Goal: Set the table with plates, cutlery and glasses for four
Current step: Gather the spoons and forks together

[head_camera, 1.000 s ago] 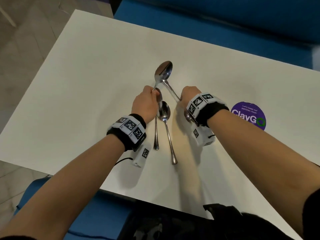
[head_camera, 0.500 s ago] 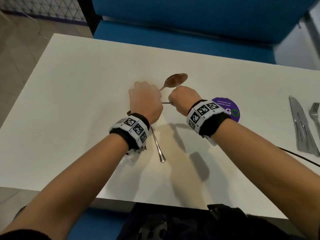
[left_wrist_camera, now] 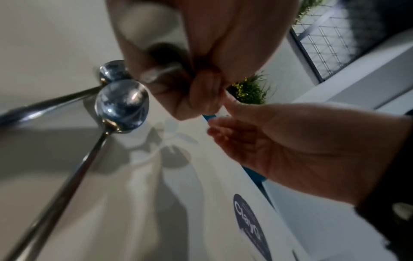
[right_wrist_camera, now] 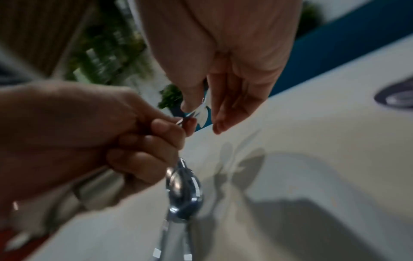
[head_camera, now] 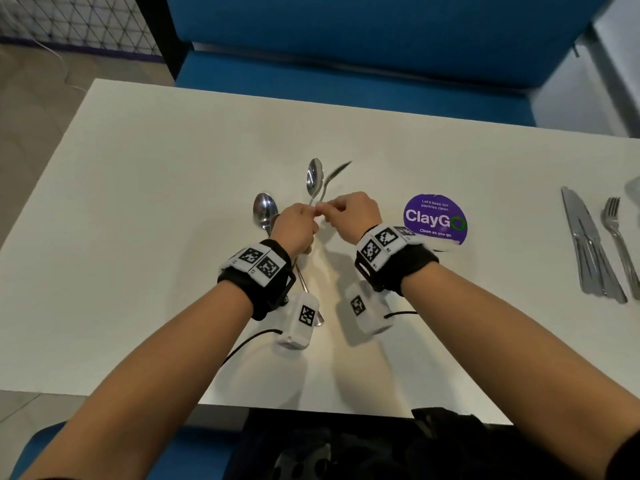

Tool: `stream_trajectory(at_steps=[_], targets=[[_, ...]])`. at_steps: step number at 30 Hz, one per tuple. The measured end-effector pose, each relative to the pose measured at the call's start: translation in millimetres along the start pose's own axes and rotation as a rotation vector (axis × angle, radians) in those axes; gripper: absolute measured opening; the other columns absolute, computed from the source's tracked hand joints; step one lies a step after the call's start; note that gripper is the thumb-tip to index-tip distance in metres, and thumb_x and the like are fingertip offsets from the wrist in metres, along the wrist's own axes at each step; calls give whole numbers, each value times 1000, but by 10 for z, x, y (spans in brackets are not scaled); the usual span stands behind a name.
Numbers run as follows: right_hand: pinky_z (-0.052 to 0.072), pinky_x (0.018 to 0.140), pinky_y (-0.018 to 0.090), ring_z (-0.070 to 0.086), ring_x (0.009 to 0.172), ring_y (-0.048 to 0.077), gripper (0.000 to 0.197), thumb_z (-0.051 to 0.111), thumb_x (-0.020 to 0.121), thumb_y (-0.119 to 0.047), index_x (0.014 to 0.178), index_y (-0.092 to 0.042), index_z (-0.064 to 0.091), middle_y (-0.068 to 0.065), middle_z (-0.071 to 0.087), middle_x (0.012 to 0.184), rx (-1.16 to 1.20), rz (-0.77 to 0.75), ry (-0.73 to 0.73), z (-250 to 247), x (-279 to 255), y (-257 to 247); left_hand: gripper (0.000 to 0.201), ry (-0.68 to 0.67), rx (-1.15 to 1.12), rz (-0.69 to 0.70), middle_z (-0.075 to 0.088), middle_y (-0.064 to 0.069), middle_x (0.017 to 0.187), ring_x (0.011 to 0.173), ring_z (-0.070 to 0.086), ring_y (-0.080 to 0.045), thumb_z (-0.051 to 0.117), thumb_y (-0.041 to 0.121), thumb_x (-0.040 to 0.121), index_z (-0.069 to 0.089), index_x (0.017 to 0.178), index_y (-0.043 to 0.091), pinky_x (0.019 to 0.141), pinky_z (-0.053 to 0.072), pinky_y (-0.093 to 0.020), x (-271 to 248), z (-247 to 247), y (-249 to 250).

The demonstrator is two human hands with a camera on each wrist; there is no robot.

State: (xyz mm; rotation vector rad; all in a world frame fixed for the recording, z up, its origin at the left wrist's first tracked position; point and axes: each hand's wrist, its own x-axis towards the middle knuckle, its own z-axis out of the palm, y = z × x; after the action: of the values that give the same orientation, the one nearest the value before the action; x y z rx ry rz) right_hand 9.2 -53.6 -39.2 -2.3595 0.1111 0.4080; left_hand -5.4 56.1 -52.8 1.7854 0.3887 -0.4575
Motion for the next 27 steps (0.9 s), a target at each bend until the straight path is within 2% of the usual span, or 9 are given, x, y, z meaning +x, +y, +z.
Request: stream_trajectory(at_steps=[2, 4, 7, 11, 14, 18, 22, 25, 27], targets=[[48, 84, 29, 64, 90, 19, 31, 57, 91, -35, 102, -11, 72, 6, 71, 93, 185, 58, -6, 72, 44, -33, 30, -54, -120, 1, 48, -5, 67, 47, 35, -13, 31, 18, 102, 55, 85, 12, 43, 30, -23, -26, -35, -7], [53, 89, 34, 63, 85, 18, 25, 62, 88, -32, 93, -11, 73, 3, 68, 82, 341, 116, 22, 126, 88, -72, 28, -79, -177, 15, 52, -4, 67, 45, 38, -12, 33, 22, 102, 51, 82, 15, 40, 34, -22, -49, -104, -10], [55, 86, 39, 62, 75, 19, 19, 68, 84, -32, 69, -20, 69, 5, 67, 75, 459, 160, 61, 158, 119, -160, 21, -77, -233, -2, 62, -9, 73, 45, 54, -13, 36, 21, 102, 53, 96, 9, 43, 49, -22, -51, -285, -7], [54, 71, 26, 58, 59, 13, 28, 68, 85, -21, 60, -12, 60, 4, 64, 66, 647, 121, 103, 185, 116, -347, 17, 31, -219, -13, 67, -15, 85, 61, 65, -24, 37, 17, 101, 50, 107, 8, 65, 58, -37, 46, -563, -54], [55, 67, 28, 60, 59, 17, 31, 70, 83, -21, 57, -11, 56, 7, 64, 65, 538, 45, 80, 302, 128, -465, 20, 12, -186, 36, 69, -18, 90, 57, 64, -26, 35, 22, 102, 50, 112, 14, 58, 58, -36, 69, -705, -74], [52, 60, 22, 59, 55, 12, 24, 69, 83, -31, 70, -12, 67, 1, 64, 61, 305, 19, 10, 497, 92, -555, 27, -81, -251, -2, 62, -11, 76, 43, 52, -20, 31, 25, 103, 48, 123, 19, 40, 48, -26, 10, -770, -78], [55, 65, 22, 63, 61, 12, 15, 65, 87, -21, 82, -8, 70, 1, 67, 68, 284, 1, -56, 543, 58, -597, 30, -83, -209, 7, 54, -4, 73, 32, 36, -6, 28, 25, 103, 51, 122, 23, 35, 29, -16, 17, -843, -220], [49, 62, 16, 58, 61, 6, 14, 66, 86, -21, 86, -8, 71, -2, 64, 69, 146, -4, 37, 581, 42, -598, 30, -140, -247, -29, 52, -5, 65, 33, 28, -5, 30, 26, 103, 55, 119, 23, 35, 22, -14, 2, -894, -283], [53, 70, 24, 62, 67, 12, 18, 67, 85, -26, 84, -9, 70, 3, 67, 75, 78, 33, 108, 614, 23, -527, 31, -157, -263, -58, 42, 0, 57, 34, 25, -4, 34, 27, 102, 59, 117, 18, 34, 19, -15, -1, -923, -312]])
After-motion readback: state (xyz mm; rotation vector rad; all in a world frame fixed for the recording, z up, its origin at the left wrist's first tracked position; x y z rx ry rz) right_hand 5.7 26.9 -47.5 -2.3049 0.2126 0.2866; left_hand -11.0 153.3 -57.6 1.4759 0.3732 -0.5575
